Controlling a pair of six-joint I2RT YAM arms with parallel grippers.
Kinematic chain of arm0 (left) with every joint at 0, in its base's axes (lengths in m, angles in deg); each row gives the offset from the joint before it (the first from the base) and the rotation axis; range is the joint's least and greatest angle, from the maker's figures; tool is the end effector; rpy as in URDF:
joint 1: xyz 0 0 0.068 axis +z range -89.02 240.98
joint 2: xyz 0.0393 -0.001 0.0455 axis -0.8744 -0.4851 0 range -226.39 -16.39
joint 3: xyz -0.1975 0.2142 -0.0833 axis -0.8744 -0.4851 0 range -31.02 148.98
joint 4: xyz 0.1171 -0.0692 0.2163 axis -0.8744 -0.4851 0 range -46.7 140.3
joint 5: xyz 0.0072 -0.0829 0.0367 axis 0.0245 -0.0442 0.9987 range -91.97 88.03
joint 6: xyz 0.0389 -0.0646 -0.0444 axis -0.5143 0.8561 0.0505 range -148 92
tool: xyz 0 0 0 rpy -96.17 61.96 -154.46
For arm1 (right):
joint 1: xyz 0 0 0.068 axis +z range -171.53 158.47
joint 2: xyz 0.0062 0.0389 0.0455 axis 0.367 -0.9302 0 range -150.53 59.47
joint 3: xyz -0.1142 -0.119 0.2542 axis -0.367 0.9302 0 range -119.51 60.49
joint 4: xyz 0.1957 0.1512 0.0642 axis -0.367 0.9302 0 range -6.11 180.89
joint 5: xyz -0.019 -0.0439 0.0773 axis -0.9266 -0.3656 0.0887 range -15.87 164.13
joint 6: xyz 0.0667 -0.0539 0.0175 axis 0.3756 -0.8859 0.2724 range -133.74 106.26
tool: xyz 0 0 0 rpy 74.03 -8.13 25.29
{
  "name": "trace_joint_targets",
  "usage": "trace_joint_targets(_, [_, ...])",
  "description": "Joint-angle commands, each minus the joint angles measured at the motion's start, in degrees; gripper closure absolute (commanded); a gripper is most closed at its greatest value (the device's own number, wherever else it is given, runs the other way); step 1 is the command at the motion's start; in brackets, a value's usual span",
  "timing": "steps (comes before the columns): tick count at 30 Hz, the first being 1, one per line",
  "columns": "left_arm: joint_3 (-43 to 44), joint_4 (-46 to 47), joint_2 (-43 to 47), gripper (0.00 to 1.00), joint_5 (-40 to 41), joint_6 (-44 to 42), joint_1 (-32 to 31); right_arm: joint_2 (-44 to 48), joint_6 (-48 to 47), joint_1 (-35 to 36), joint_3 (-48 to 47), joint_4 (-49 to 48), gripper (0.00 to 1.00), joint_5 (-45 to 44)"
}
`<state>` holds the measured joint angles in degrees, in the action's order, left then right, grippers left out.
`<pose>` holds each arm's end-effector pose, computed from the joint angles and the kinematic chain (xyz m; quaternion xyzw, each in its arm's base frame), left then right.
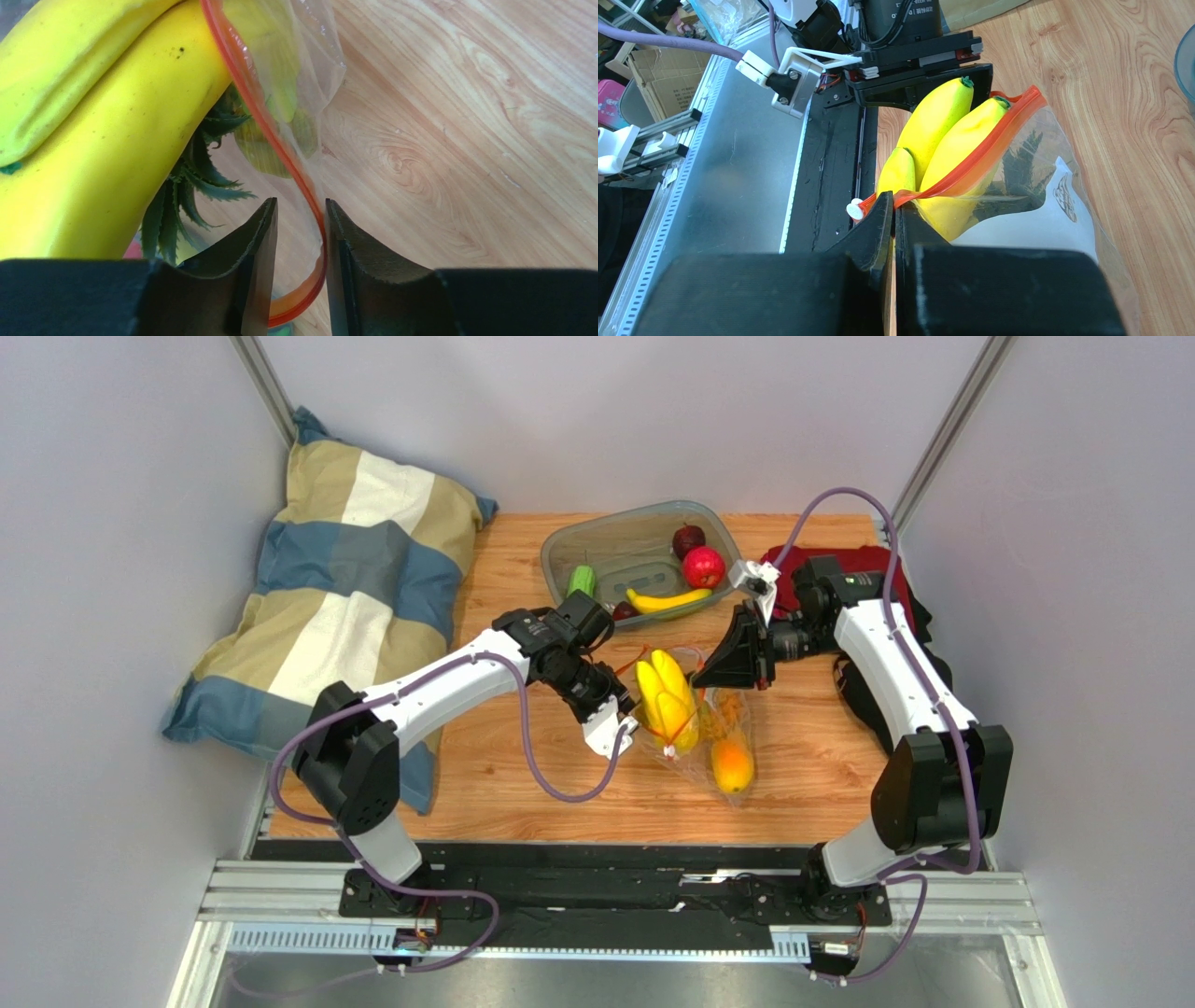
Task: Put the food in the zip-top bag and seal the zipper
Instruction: Adjust the zipper food storage bag at the center of the board.
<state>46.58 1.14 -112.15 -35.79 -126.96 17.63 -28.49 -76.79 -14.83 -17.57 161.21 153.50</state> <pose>0.2237 -0.2705 0.2620 0.9063 0.2489 -0.1645 0.2993 0.2485 0.1060 0.3382 -0.4526 0.6223 0.5539 0.3179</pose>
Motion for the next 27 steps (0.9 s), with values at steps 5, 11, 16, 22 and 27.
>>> trace_joint_targets(5, [3.78,1.97,6.28,1.00,-7.12,8.50,-0.06,2.01,1.51,0.24,-2.70,17.96,1.00,-0.53])
trace_joint_targets(11, [10.54,-6.45,14.29,1.00,-10.91,14.48,-3.75,4.55,31.05,0.42,-6.49,-1.57,1.00,-12.02])
trace_joint_targets(16, [17.32,-9.19,12.89,1.00,-10.21,27.22,-6.39,9.03,42.21,2.97,-10.00,-8.94,1.00,-26.19])
trace_joint_targets(22, [14.16,-5.16,13.50,1.00,-7.14,36.52,-7.18,11.76,38.53,4.20,-9.92,-6.57,1.00,-32.88])
trace_joint_targets(27, [3.40,0.98,14.29,1.00,1.85,40.07,-13.67,13.26,35.46,10.43,-3.95,-9.11,1.00,-33.15])
